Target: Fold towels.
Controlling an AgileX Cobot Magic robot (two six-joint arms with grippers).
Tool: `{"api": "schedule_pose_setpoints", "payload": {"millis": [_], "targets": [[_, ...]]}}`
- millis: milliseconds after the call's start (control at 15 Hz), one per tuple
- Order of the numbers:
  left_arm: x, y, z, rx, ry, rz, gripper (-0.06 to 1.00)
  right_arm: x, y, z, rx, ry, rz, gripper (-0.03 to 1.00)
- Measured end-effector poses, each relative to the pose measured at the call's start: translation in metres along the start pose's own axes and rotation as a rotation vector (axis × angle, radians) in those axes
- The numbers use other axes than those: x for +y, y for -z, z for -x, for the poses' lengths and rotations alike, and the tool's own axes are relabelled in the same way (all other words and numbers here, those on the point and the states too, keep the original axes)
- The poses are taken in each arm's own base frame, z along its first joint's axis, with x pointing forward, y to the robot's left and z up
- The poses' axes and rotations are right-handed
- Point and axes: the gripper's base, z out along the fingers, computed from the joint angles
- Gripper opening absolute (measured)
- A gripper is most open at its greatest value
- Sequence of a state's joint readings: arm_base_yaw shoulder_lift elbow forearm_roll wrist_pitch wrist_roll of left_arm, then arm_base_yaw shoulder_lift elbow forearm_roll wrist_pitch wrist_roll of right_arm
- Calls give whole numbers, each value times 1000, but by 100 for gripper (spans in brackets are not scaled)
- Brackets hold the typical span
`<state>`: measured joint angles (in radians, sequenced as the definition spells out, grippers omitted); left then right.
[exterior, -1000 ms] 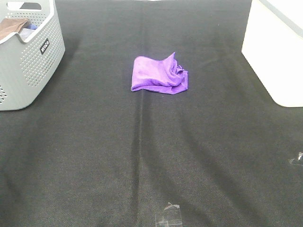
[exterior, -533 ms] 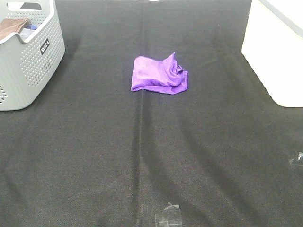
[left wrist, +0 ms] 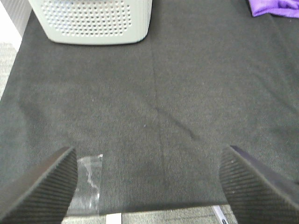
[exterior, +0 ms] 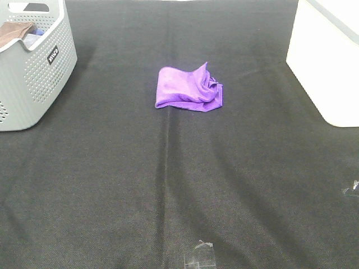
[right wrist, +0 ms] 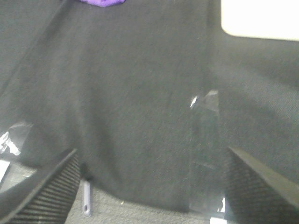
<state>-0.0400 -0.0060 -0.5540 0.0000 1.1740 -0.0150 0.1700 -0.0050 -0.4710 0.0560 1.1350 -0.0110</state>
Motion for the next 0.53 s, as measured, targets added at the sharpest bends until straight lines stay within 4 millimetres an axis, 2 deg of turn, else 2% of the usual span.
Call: {"api": "schedule_pose_setpoints", "payload": {"millis": [133,533], "targets": [[0,-7,1,-34,-1,0,77,-1,-4,-1,0,7,-14,81],[-1,-9,1,-48,0,-7,77,-2,-4,-1,-4,8,-16,81]]}}
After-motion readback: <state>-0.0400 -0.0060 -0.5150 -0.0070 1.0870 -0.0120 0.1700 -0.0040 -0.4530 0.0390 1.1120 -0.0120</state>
